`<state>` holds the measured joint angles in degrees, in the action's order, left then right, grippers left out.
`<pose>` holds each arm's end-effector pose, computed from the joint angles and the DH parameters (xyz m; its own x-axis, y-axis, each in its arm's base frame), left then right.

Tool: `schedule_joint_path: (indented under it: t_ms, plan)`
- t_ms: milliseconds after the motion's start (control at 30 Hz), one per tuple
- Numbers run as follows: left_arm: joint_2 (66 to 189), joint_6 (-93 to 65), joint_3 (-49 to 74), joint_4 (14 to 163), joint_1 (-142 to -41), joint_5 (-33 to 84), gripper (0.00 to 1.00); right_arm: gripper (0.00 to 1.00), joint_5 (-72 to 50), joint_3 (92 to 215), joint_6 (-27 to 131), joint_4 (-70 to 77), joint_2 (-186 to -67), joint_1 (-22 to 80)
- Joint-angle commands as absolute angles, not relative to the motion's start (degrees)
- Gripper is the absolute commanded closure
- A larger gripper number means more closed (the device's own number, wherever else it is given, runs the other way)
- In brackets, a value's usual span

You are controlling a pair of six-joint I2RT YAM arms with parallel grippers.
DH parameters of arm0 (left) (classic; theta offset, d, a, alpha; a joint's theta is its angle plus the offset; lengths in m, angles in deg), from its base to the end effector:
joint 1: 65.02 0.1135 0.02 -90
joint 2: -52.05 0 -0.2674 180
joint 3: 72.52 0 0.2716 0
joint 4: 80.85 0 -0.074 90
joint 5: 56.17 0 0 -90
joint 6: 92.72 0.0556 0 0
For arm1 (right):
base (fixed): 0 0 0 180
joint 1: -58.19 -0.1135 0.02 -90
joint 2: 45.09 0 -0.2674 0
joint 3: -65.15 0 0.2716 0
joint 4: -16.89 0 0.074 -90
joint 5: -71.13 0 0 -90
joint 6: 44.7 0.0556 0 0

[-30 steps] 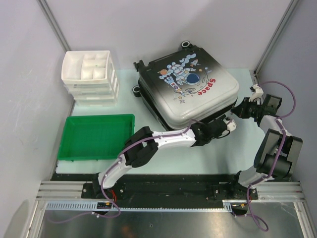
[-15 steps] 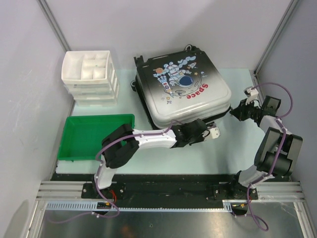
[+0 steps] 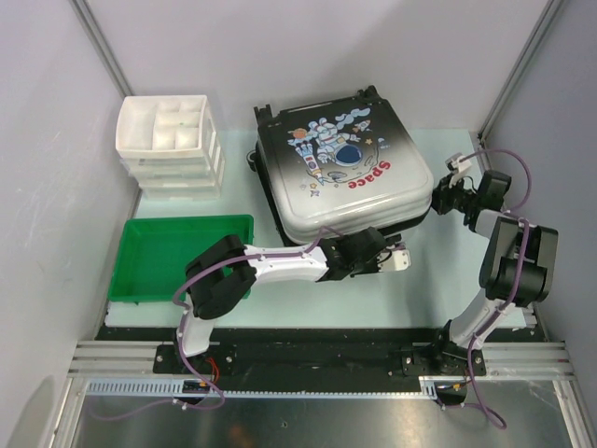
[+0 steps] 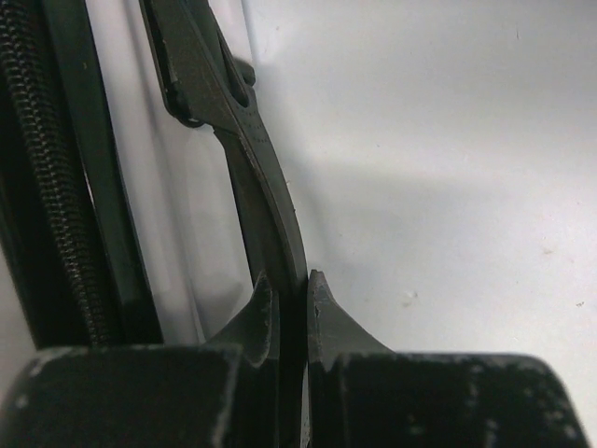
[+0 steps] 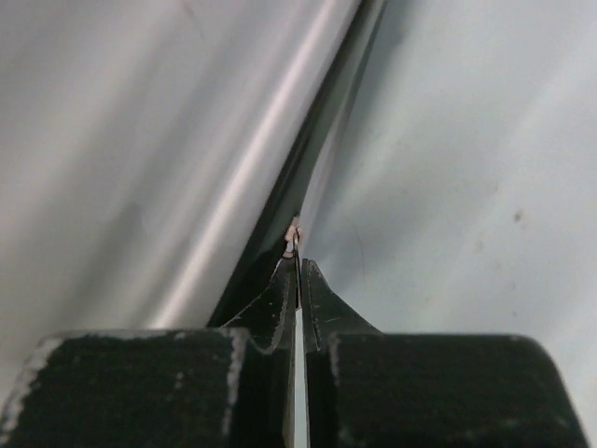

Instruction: Open, take out, and arrange the luggage

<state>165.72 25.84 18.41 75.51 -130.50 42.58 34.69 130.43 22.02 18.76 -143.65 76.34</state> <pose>0.2014 -0.4212 0.1601 0.1452 0.8202 -0.5533 0.8952 0.1292 0.4265 0.3733 -0.0753 0.1731 -0.2702 -0.1585 -0.9497 -0.6251 0.7791 0.0478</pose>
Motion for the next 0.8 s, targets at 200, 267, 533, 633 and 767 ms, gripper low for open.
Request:
schedule_joint_path:
  t_ms: [200,267,533,633,767]
  plan:
    - [164.9,31.9,16.9,59.0,-133.4,37.0,1.00,1.00,39.7,138.6,42.6,35.4,-152.1,73.1]
    - [164.5,31.9,16.7,58.9,-133.5,36.0,1.00,1.00,40.2,140.3,45.4,38.0,-153.7,73.6]
    - [164.4,32.0,17.6,59.0,-133.5,36.8,1.00,0.74,40.2,144.4,60.9,46.1,-158.2,71.7]
    - [164.4,31.7,20.1,59.0,-133.5,37.3,1.00,0.55,38.4,144.7,61.9,43.5,-156.6,74.7]
    - [165.6,30.8,26.3,59.1,-133.5,37.3,1.00,0.34,35.0,145.9,56.8,34.0,-151.2,81.1]
